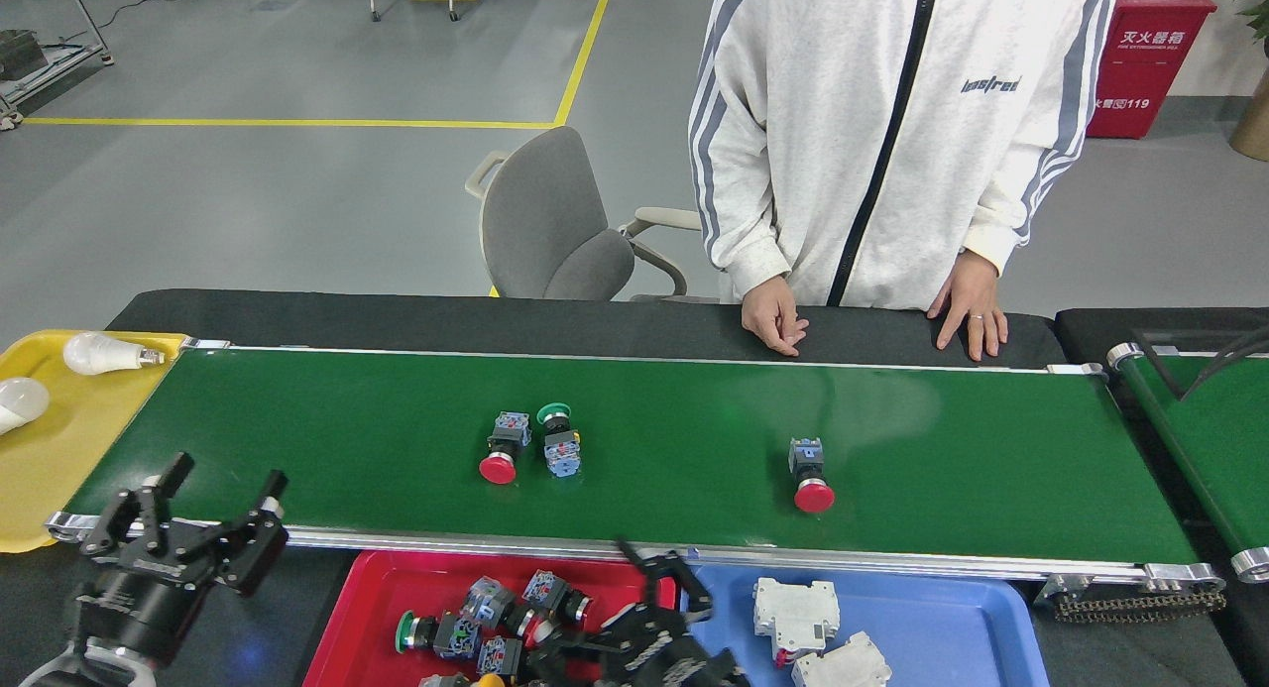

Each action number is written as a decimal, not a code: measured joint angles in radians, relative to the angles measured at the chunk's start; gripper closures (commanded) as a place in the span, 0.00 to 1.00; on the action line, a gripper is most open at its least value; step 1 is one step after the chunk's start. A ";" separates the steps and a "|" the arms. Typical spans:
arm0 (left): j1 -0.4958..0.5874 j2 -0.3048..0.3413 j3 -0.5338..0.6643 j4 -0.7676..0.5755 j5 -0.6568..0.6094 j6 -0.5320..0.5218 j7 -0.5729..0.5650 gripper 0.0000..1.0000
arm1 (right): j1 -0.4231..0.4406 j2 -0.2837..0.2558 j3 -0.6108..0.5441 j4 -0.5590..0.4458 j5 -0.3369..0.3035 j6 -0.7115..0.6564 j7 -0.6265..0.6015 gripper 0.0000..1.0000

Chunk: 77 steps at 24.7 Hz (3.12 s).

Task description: Pick switch part from conveyor to tray

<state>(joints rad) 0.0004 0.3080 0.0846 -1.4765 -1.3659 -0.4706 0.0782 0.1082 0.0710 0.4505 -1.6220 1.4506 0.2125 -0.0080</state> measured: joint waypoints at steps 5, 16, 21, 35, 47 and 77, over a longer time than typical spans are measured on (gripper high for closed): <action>-0.005 -0.038 -0.050 0.010 -0.107 0.050 0.000 0.00 | 0.051 -0.009 -0.110 0.005 -0.004 0.086 -0.064 0.00; -0.226 -0.064 -0.094 0.280 -0.115 0.060 -0.027 0.00 | -0.298 0.054 0.004 0.223 -0.016 0.014 0.118 0.00; -0.303 -0.065 -0.138 0.401 -0.115 0.061 -0.033 0.02 | -0.378 0.079 0.007 0.338 -0.047 -0.035 0.194 0.00; -0.415 -0.109 -0.149 0.596 -0.115 0.048 -0.027 0.97 | -0.498 0.079 0.031 0.516 -0.121 -0.048 0.204 0.98; 0.102 -0.019 -0.066 -0.027 -0.099 -0.306 -0.017 0.00 | -0.327 -0.027 0.217 0.145 -0.113 -0.255 0.204 0.00; 0.027 -0.120 0.283 0.098 -0.101 0.021 -0.166 0.00 | -0.118 -0.168 -0.541 0.039 -0.172 -0.200 0.077 0.00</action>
<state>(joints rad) 0.0275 0.1876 0.3672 -1.3781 -1.4667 -0.4500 -0.0876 -0.0095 -0.0966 -0.0902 -1.5831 1.2786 0.0125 0.0690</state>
